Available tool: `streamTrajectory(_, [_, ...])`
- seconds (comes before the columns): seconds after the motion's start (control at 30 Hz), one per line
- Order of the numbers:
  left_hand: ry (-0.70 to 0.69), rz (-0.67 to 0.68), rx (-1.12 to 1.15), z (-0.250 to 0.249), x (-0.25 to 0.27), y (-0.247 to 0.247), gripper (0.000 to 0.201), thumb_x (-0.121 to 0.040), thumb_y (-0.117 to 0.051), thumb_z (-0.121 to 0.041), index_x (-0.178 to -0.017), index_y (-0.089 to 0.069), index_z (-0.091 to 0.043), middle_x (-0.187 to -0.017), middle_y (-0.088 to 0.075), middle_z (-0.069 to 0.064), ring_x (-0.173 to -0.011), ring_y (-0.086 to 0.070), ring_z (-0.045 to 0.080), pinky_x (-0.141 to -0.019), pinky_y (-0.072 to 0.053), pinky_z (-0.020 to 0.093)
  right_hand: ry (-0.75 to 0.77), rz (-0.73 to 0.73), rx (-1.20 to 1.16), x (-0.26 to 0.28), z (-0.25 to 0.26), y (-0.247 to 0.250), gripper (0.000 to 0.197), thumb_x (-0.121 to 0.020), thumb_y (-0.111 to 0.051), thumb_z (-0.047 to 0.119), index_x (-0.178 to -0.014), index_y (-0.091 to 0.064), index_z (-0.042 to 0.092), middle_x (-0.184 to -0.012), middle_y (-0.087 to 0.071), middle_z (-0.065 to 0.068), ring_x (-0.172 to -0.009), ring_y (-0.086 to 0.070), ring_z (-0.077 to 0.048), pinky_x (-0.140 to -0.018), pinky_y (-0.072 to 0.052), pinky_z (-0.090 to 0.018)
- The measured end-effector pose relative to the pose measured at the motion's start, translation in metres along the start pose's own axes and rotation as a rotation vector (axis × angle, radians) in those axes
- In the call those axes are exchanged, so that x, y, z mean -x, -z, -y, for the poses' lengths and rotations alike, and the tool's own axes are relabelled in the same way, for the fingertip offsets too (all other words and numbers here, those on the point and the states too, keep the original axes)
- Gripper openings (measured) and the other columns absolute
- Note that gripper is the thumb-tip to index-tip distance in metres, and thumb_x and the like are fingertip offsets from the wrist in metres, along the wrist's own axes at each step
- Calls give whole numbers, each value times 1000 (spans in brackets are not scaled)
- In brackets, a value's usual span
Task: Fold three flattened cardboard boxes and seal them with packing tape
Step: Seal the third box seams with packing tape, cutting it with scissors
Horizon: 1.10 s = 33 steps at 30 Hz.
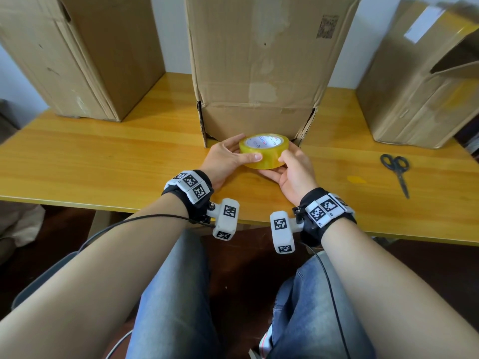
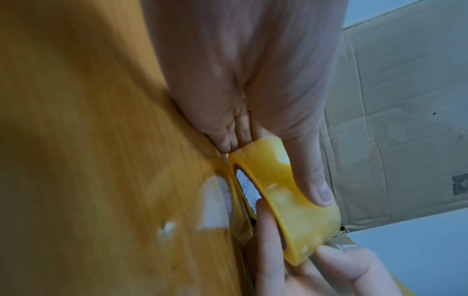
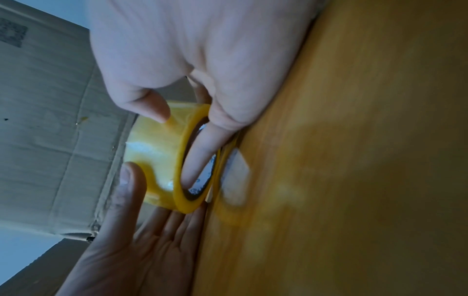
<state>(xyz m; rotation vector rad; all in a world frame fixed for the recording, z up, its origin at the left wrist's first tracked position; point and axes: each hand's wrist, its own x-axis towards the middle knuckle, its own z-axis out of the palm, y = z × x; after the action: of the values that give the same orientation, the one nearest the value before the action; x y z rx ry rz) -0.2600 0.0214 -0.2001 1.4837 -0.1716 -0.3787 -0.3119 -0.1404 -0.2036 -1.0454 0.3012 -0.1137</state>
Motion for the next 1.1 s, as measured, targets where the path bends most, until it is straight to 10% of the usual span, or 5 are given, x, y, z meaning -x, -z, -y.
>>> streamTrajectory(0.37, [64,0,85,-1,-5,0,91,-65,-87,-22,-145,-47,-10,-124,-70,8,-111,-69,17,-101,-53,37,24,77,-21,3,-1,3,41,-99,-61,15,-139,-53,9,-123,-69,-19,-109,-70,-34,-84,-60,-42])
streamTrajectory(1.1, [51,-19,77,-2,-5,-1,84,-73,-85,-8,-147,-44,-9,-132,-64,8,-114,-66,15,-102,-52,35,14,-7,-33,-5,-6,-1,57,-87,-39,-7,-141,-49,7,-126,-65,-26,-110,-68,-39,-89,-58,-54])
